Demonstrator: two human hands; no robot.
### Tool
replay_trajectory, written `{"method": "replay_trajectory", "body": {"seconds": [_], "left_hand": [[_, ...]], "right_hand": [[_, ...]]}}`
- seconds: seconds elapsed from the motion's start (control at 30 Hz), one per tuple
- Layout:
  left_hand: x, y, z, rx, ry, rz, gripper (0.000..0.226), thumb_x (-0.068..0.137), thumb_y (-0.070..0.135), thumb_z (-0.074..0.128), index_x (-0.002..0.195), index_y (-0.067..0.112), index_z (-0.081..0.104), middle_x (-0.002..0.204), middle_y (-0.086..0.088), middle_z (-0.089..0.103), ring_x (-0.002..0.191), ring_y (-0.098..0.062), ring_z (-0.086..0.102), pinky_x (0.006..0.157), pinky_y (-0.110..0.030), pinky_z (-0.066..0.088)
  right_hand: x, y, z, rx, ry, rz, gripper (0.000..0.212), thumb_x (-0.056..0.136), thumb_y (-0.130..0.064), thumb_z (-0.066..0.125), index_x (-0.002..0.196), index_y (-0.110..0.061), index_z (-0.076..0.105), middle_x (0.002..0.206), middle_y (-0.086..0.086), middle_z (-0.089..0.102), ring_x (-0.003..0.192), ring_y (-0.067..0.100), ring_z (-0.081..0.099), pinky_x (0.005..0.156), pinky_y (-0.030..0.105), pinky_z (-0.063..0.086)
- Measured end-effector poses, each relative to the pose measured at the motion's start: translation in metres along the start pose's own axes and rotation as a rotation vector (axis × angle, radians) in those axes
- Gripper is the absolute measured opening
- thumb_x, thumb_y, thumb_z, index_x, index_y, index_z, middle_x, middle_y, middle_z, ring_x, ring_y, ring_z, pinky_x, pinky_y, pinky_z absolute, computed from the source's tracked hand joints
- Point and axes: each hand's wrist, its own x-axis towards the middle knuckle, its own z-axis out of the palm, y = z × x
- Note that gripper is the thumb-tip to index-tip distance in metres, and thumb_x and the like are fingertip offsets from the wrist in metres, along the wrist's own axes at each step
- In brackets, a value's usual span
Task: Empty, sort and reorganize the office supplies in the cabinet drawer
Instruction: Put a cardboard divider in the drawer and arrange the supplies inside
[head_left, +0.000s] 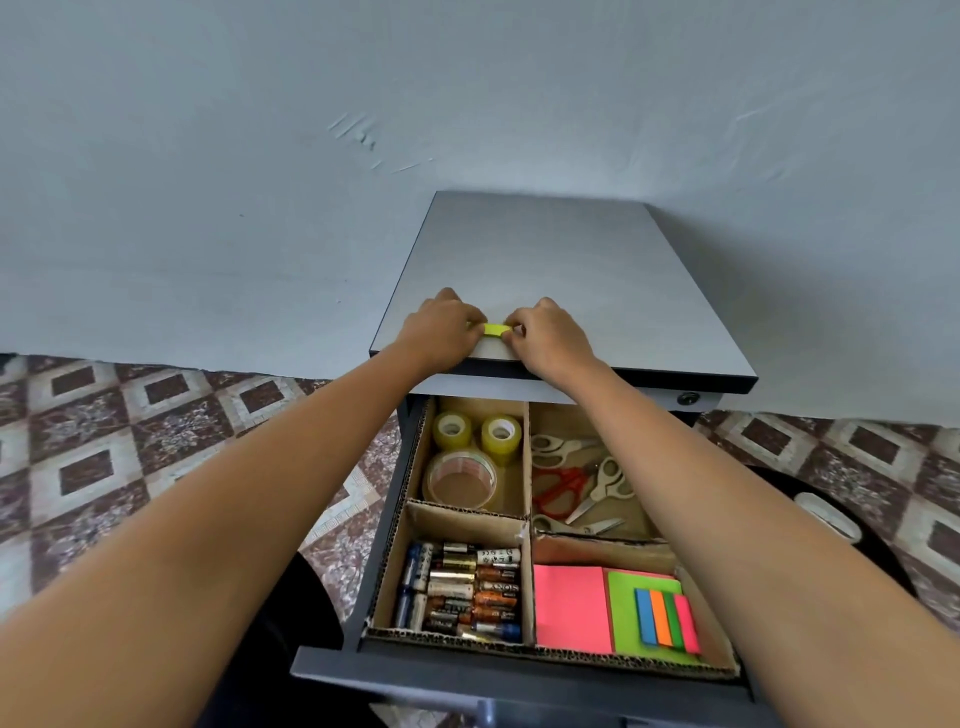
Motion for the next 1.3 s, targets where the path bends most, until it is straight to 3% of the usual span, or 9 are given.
{"method": "replay_trajectory", "body": {"seconds": [0.2,0.37,0.73,1.0,1.17,1.3], "left_hand": [[-0.007,0.000,-0.001,-0.068,0.074,0.076,0.022,0.093,0.023,0.052,0.110,0.015,0.063,0.111,-0.009,0.057,0.102,-0.026,0.053,0.088,-0.039,0.045],[-0.011,-0.004,0.004,-0.092,0.147,0.125,0.021,0.092,0.023,0.053,0.107,0.014,0.065,0.104,-0.006,0.062,0.097,-0.024,0.055,0.084,-0.036,0.045],[-0.011,0.000,0.000,0.112,0.188,0.203,0.034,0.098,0.031,0.044,0.125,0.019,0.060,0.124,-0.007,0.058,0.114,-0.026,0.049,0.092,-0.038,0.041],[-0.008,0.012,-0.005,0.265,0.146,0.230,0.034,0.098,0.032,0.042,0.122,0.019,0.062,0.122,-0.007,0.059,0.117,-0.025,0.047,0.092,-0.038,0.036],[-0.012,0.014,-0.003,0.280,0.168,0.225,0.033,0.098,0.030,0.040,0.120,0.016,0.061,0.116,-0.009,0.061,0.111,-0.026,0.051,0.089,-0.037,0.038],[-0.020,0.015,-0.002,0.148,0.208,0.188,0.030,0.097,0.027,0.043,0.114,0.013,0.064,0.107,-0.010,0.064,0.101,-0.026,0.055,0.085,-0.037,0.042]], "right_hand": [[0.001,0.001,0.001,0.137,0.007,0.041,0.022,0.092,-0.028,0.056,0.111,-0.018,0.060,0.111,0.007,0.054,0.100,0.025,0.055,0.087,0.039,0.048],[-0.003,0.004,0.001,0.206,0.013,-0.012,0.031,0.093,-0.031,0.055,0.122,-0.023,0.060,0.113,0.004,0.057,0.104,0.022,0.055,0.090,0.040,0.046],[-0.005,0.008,0.008,0.153,0.081,-0.057,0.029,0.095,-0.030,0.052,0.116,-0.017,0.067,0.114,0.009,0.059,0.105,0.025,0.056,0.089,0.044,0.047],[-0.004,0.008,0.006,0.172,0.056,-0.037,0.026,0.093,-0.029,0.055,0.110,-0.016,0.069,0.112,0.008,0.059,0.102,0.025,0.056,0.089,0.043,0.046],[-0.008,0.009,0.005,0.186,0.062,-0.039,0.032,0.093,-0.029,0.054,0.121,-0.015,0.063,0.114,0.009,0.059,0.104,0.024,0.056,0.092,0.041,0.046],[-0.021,0.010,-0.004,0.263,0.080,-0.059,0.038,0.094,-0.026,0.055,0.129,-0.013,0.056,0.118,0.008,0.058,0.107,0.019,0.056,0.089,0.026,0.043]]}}
